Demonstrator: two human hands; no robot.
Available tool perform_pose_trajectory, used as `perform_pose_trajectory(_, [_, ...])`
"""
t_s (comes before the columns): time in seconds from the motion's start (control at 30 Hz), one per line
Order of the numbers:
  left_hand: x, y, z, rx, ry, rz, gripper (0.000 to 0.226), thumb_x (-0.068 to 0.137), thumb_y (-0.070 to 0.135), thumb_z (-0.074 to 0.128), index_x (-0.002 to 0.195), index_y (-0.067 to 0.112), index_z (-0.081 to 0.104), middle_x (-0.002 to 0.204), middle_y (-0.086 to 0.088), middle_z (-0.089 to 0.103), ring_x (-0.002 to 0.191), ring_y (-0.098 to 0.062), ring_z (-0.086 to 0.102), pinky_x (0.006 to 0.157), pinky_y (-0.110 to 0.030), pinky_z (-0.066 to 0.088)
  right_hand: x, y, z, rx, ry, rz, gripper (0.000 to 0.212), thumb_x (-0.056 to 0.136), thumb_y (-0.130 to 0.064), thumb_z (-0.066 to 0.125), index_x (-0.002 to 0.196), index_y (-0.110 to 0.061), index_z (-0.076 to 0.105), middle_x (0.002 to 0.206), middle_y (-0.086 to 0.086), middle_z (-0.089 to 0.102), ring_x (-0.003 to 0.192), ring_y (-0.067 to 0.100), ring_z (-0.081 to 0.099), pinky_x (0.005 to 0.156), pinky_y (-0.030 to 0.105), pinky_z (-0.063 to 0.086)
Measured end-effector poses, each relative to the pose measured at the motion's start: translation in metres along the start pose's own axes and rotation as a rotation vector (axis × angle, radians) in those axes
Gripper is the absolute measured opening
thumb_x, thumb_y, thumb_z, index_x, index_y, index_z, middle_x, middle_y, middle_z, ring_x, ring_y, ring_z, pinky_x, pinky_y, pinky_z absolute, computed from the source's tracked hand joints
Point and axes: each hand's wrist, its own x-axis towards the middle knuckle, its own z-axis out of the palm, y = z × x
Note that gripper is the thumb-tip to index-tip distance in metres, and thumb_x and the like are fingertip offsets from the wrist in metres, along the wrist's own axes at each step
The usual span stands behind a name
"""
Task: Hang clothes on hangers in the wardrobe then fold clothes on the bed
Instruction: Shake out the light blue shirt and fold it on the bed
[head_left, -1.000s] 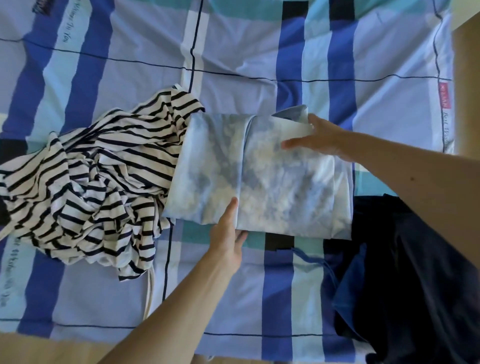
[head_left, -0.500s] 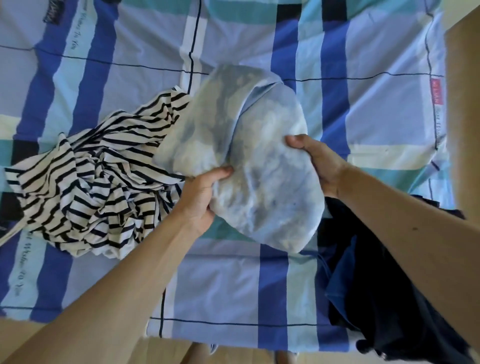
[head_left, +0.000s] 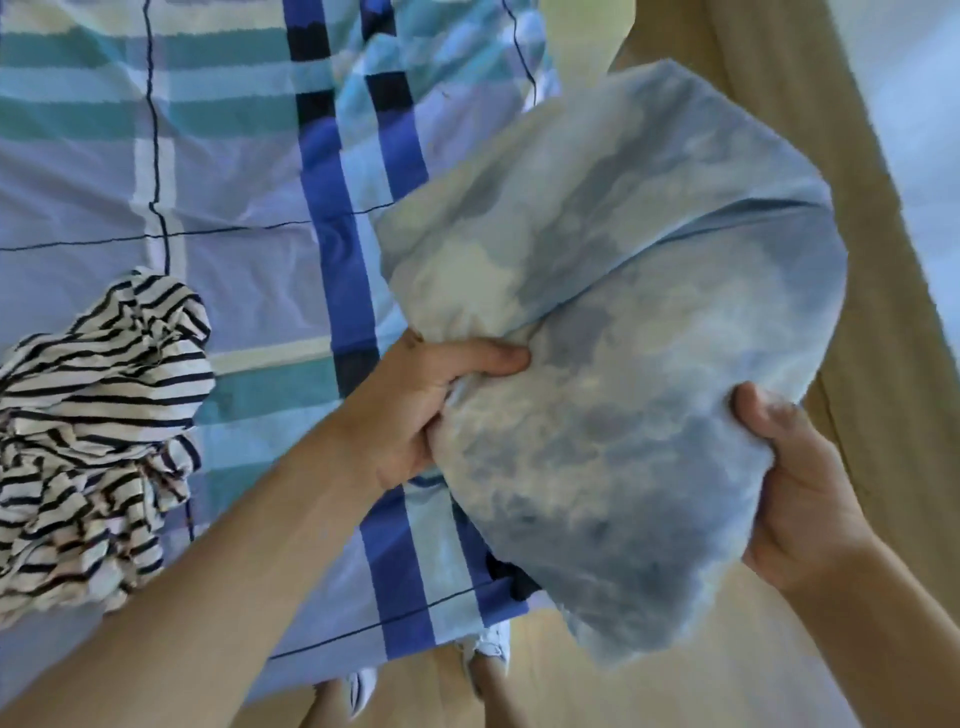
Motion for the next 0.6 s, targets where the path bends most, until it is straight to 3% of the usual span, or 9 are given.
perform_pose_trajectory(0.1, [0.032,-0.049,0.006,0.077,0.003,-0.132,0.039,0.065,0.001,0.072,0.104,0.008,0.076,0.105,-0.017,0.075,0.095,-0.030,0.074,0.079,-0.039,0.062,-0.020,0.031,-0.050,0.078,0.210,0.118,0.076,0.039,-0.043,0.098,0.105,-0.012,0.078,0.105,0.017,0.075,0.093,0.030,0.074,0.071,0.040,0.061])
perform_pose_trajectory(0.2, [0.069,-0.112,-0.018,0.261,0.177,-0.219,0.051,0.065,-0.003,0.081,0.113,0.005,0.068,0.116,-0.022,0.071,0.108,-0.037,0.068,0.093,-0.047,0.057,-0.012,0.086,-0.093,-0.113,0.482,0.307,0.072,0.058,-0.039,0.092,0.120,-0.014,0.067,0.111,0.015,0.074,0.100,0.033,0.073,0.086,0.052,0.059])
perform_pose_trajectory(0.27, [0.087,-0.148,-0.034,0.440,0.324,-0.227,0.038,0.073,-0.004,0.083,0.100,0.016,0.065,0.105,-0.012,0.072,0.109,-0.034,0.067,0.092,-0.043,0.057,-0.005,0.121,-0.118,-0.295,0.657,0.298,0.071,0.052,-0.046,0.092,0.112,-0.021,0.065,0.104,0.011,0.076,0.094,0.031,0.074,0.086,0.055,0.058])
perform_pose_trajectory(0.33, [0.095,-0.164,-0.042,0.564,0.426,-0.178,0.040,0.073,0.000,0.084,0.099,0.020,0.062,0.099,0.000,0.069,0.108,-0.029,0.066,0.085,-0.036,0.057,0.001,0.145,-0.133,-0.378,0.757,0.251,0.070,0.054,-0.048,0.086,0.117,-0.028,0.062,0.108,0.004,0.075,0.098,0.025,0.073,0.085,0.047,0.059])
perform_pose_trajectory(0.4, [0.094,-0.164,-0.035,0.681,0.531,-0.012,0.060,0.070,0.008,0.087,0.118,0.018,0.052,0.111,0.002,0.063,0.109,-0.024,0.063,0.081,-0.030,0.054,0.000,0.153,-0.137,-0.507,0.843,0.196,0.084,0.062,-0.045,0.083,0.135,-0.030,0.046,0.131,-0.001,0.063,0.112,0.018,0.065,0.094,0.044,0.055])
perform_pose_trajectory(0.5, [0.083,-0.151,-0.018,1.078,0.731,0.469,0.080,0.074,0.021,0.079,0.141,0.013,0.035,0.137,-0.007,0.045,0.126,-0.025,0.049,0.103,-0.041,0.045,-0.006,0.143,-0.127,-0.858,1.021,-0.049,0.101,0.074,-0.030,0.082,0.153,-0.023,0.020,0.153,0.000,0.030,0.139,0.017,0.035,0.114,0.041,0.034])
perform_pose_trajectory(0.53, [0.081,-0.147,-0.010,1.210,0.690,0.648,0.080,0.077,0.020,0.075,0.145,0.007,0.035,0.145,-0.012,0.041,0.134,-0.029,0.042,0.111,-0.043,0.037,-0.007,0.139,-0.120,-0.969,0.992,-0.176,0.100,0.076,-0.027,0.081,0.154,-0.021,0.019,0.155,0.001,0.026,0.142,0.018,0.030,0.115,0.038,0.030])
perform_pose_trajectory(0.6, [0.084,-0.145,0.009,1.415,0.427,0.867,0.073,0.088,0.023,0.066,0.150,0.003,0.035,0.158,-0.016,0.031,0.149,-0.033,0.026,0.120,-0.046,0.025,-0.004,0.136,-0.105,-1.143,0.833,-0.324,0.101,0.077,-0.034,0.080,0.155,-0.019,0.018,0.159,0.002,0.021,0.147,0.021,0.023,0.118,0.036,0.023])
